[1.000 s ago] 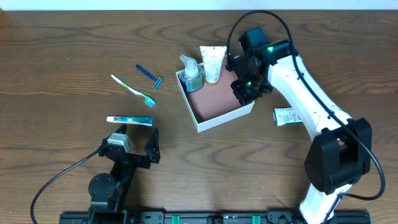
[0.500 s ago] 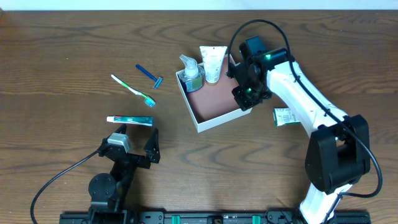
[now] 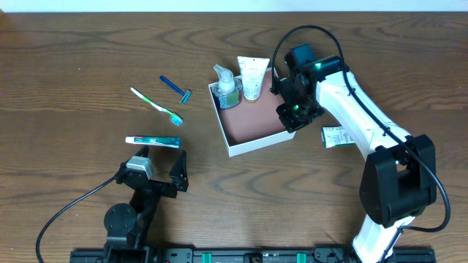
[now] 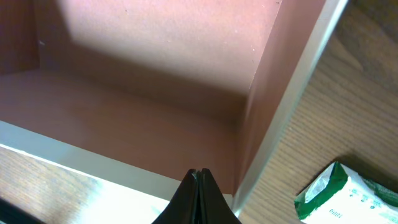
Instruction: Pack container
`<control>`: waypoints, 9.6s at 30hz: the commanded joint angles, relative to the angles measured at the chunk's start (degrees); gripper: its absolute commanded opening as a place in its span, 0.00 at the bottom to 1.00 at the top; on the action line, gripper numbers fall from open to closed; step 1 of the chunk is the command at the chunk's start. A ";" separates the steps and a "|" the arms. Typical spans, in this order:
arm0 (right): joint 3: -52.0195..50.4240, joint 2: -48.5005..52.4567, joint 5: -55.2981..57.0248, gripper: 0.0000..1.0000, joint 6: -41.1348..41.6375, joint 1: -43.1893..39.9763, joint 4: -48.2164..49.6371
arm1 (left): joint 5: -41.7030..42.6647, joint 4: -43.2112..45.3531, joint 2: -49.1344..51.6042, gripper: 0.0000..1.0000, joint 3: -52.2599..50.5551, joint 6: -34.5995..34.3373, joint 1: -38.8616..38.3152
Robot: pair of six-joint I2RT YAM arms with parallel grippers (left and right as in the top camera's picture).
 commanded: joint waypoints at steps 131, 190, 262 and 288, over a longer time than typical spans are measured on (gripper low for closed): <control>-38.25 -14.53 7.65 0.99 -5.03 -20.70 44.92 | 0.59 -1.92 -0.24 0.98 -1.03 0.81 0.35; -36.83 -10.05 6.10 0.87 -18.47 -21.16 28.35 | 0.59 -1.92 0.02 0.98 -1.03 0.81 0.35; -16.22 -14.67 3.78 0.24 29.20 13.75 40.54 | 0.59 -1.92 0.02 0.98 -1.03 0.81 0.35; -16.22 -2.62 5.09 0.28 32.39 18.38 47.36 | 0.59 -1.92 0.02 0.98 -1.03 0.81 0.35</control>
